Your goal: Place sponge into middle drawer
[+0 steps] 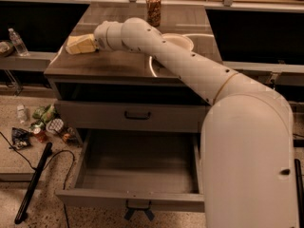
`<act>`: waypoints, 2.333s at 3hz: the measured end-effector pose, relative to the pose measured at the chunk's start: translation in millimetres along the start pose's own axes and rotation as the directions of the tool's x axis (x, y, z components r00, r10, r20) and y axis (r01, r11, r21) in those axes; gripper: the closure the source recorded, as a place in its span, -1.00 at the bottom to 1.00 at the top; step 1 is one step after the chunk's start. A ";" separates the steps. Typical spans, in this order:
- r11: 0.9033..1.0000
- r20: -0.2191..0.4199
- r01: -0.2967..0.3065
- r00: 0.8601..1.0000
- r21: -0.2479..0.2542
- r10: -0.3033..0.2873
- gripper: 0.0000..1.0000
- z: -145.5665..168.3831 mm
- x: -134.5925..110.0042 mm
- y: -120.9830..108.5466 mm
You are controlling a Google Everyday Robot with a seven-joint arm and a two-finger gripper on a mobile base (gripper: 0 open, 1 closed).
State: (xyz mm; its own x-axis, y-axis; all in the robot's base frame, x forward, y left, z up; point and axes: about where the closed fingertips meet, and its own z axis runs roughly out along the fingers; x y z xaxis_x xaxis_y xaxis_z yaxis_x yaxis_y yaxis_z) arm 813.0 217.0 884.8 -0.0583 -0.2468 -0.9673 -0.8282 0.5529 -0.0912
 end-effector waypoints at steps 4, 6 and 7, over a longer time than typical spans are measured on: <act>0.989 -0.083 -0.085 0.994 -0.121 0.075 0.89 39.1 32.9 -5.9; 0.996 -0.008 -0.069 0.998 -0.054 0.069 1.00 -44.7 -15.7 -15.2; 0.998 -0.024 -0.065 0.998 0.006 0.065 1.00 -122.3 -20.3 -7.7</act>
Offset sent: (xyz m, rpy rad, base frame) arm 0.0349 0.0071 -0.0414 -0.0038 0.1501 0.0446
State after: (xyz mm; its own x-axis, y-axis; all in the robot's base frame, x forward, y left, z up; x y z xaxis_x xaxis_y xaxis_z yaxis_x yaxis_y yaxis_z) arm 752.4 120.5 934.0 -0.1253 -0.2297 -0.9652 -0.8196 0.5722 -0.0298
